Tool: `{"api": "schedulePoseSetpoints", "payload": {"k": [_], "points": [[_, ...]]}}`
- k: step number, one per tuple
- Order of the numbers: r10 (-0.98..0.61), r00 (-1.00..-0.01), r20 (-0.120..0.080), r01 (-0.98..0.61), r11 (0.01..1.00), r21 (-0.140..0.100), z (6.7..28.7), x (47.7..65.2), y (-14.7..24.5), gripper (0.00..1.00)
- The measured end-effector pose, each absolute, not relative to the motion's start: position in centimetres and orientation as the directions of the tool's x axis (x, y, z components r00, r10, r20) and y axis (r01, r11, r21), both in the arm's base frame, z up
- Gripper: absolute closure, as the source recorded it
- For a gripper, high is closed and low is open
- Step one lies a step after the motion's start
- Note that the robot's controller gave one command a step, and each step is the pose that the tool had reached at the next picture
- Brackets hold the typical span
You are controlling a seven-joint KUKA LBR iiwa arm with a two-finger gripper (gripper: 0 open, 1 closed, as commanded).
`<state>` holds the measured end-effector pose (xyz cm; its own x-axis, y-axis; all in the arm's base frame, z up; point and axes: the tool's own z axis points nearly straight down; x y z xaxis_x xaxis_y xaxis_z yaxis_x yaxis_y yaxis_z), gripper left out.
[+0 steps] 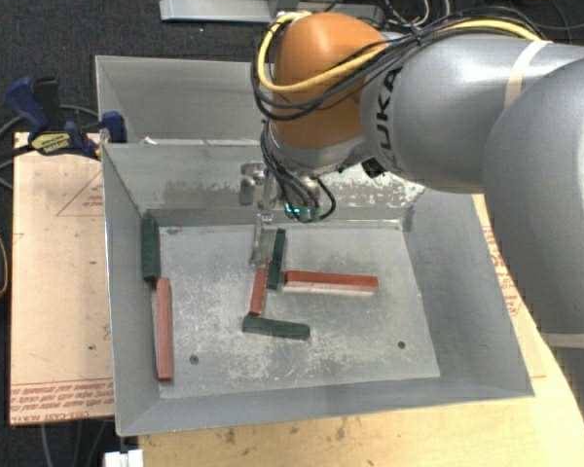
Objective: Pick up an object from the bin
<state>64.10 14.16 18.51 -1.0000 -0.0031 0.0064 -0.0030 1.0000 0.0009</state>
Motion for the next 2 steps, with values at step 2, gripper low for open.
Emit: {"api": "schedulePoseSetpoints", "payload": {"k": [2], "points": [[0.033, -0.999, -0.007, 0.033, 0.999, -0.001, 7.2, 62.5, -0.8, 0.0]]}}
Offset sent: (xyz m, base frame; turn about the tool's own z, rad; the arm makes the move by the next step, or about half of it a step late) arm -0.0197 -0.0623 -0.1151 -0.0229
